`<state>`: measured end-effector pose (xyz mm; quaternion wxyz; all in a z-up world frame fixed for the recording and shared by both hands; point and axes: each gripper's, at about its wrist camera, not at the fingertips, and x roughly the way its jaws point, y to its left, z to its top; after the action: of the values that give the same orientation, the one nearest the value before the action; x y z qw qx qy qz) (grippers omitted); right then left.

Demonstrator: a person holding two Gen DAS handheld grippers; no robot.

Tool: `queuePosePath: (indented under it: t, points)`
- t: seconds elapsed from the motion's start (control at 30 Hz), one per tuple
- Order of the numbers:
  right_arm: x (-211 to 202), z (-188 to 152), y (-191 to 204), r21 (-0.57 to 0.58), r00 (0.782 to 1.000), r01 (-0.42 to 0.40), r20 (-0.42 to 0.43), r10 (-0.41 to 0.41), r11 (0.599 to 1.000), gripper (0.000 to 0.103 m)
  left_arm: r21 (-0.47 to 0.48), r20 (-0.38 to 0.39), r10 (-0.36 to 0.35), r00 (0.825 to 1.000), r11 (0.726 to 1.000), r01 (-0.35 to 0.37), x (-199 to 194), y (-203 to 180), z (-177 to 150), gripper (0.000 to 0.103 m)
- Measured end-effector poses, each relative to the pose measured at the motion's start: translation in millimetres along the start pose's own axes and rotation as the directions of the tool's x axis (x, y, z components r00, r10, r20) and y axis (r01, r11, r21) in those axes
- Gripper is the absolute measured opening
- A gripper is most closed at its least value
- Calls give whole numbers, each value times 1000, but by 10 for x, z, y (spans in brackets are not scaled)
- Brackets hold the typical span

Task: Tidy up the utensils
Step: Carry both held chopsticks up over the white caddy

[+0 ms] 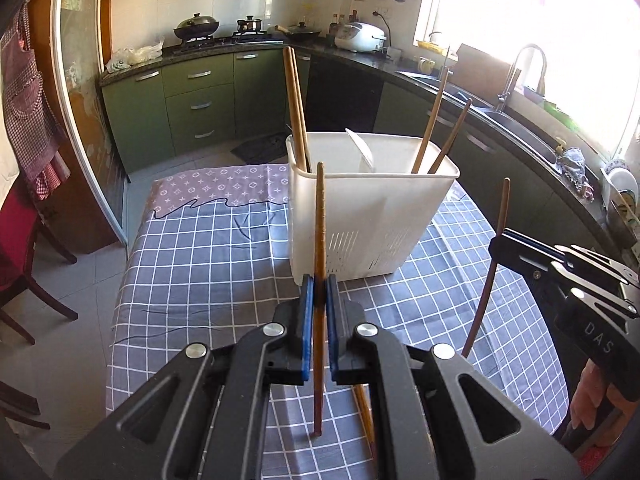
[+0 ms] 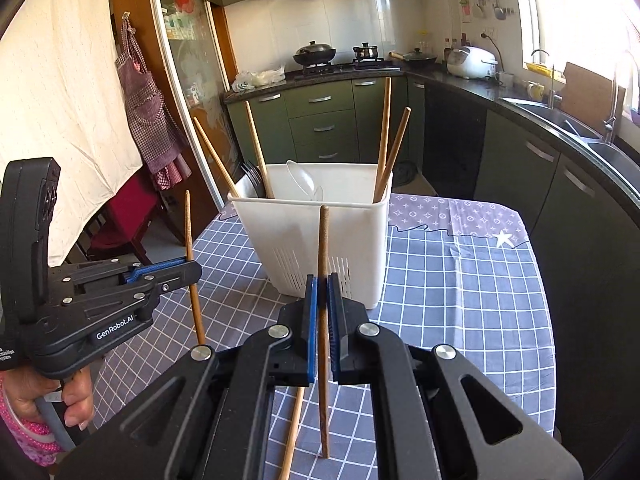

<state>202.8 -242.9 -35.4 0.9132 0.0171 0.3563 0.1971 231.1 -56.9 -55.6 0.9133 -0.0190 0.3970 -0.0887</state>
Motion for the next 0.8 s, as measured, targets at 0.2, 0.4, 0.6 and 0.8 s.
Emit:
queuePosePath:
  t: [0.2,0.4,0.6,0.8]
  points:
    - [-54,18,5,2,1000,-11,11,11,1000,6,23,17,5,1000,1000,-6,-4,-47,-10,6]
    - [-67,-7,-9,4,1000,-12,9,11,1000,6,33,21,2,1000,999,-3,1,-72,-16,6]
    - [-90,9,-29,6,1000,-3,10,3,1000,6,42,29,-5,1000,999,4,-22,-95,-17,6]
    - [-102,19,-26,4,1000,-5,12,5,1000,6,46,33,-5,999,999,3,-50,-94,0,6]
